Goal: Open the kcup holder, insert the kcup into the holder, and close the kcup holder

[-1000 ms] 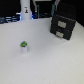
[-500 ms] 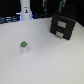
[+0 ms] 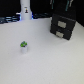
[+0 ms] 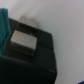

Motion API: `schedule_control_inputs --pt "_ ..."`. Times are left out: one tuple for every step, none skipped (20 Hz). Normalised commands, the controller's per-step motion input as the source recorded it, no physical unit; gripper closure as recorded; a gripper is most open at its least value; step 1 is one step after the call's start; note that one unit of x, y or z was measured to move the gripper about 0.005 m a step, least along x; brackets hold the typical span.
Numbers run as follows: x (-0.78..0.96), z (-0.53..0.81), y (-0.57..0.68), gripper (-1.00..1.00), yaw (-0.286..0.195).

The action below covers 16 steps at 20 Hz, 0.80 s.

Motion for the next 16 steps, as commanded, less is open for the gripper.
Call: schedule_control_inputs --pt "-0.25 -0.18 0.69 -1.0 -0.186" --pt "-0.25 -0.19 0.69 -1.0 -0.187" --pt "-0.25 -0.19 0.69 -1.0 -0.188" --pt "-0.25 -0.19 0.67 -1.0 -0.189" --pt "-0.26 -0.21 0.66 -1.0 -0.185" --pt "-0.26 -0.23 0.62 -1.0 -0.182" --pt "-0.27 -0.24 0.59 -1.0 -0.175" --pt "-0.27 -0.26 0.58 -1.0 -0.172" --pt "-0.27 -0.29 0.55 -1.0 -0.171" --pt "-0.28 -0.31 0.52 -1.0 -0.168" --pt "-0.28 -0.34 0.46 -1.0 -0.161" --pt "-0.27 -0.36 0.42 -1.0 -0.153" --pt "-0.25 -0.39 0.34 -1.0 -0.132" --pt "-0.22 -0.41 0.25 -1.0 -0.101" --pt "-0.21 -0.42 0.22 -1.0 -0.087" --pt "-0.2 -0.41 0.19 -1.0 -0.076"
